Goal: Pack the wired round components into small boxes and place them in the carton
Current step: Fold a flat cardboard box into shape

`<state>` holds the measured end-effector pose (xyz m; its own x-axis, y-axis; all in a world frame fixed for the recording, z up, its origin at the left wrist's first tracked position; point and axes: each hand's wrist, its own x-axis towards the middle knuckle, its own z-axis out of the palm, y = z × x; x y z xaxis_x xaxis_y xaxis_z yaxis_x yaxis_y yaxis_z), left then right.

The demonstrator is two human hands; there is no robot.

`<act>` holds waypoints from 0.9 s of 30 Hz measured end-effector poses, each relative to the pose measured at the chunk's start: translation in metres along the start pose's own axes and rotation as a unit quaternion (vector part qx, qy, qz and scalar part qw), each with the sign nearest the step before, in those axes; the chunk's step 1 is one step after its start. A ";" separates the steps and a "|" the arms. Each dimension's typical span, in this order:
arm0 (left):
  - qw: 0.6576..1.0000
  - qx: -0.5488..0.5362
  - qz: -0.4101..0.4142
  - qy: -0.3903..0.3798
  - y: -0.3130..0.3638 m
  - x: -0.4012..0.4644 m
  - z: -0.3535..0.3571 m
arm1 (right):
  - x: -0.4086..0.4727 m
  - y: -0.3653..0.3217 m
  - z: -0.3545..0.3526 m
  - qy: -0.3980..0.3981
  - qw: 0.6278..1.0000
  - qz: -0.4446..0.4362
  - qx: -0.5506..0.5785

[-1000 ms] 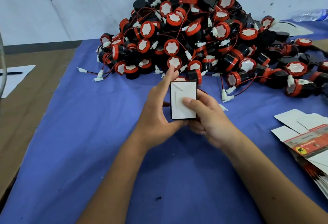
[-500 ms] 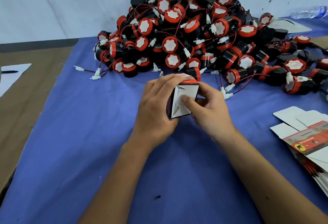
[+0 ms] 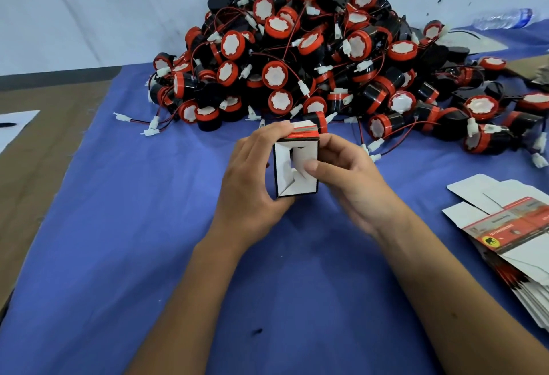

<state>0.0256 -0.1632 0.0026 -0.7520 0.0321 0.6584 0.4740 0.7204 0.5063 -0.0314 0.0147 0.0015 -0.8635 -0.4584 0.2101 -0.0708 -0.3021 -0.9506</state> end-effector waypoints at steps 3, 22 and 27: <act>1.000 -0.021 -0.001 -0.012 0.000 -0.001 0.001 | 0.000 0.000 -0.002 -0.003 1.000 -0.003 -0.002; 0.995 -0.067 -0.046 -0.066 -0.011 -0.002 0.001 | -0.006 -0.009 0.010 -0.001 0.968 -0.063 -0.242; 0.903 -0.354 -0.231 -0.076 -0.011 -0.002 -0.003 | -0.002 0.003 0.038 -0.009 0.759 -0.195 -0.622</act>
<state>0.0231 -0.1735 -0.0025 -0.9729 -0.0245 0.2299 0.2281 0.0591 0.9718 -0.0108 -0.0168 0.0067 -0.6505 -0.5508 0.5229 -0.7442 0.5998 -0.2940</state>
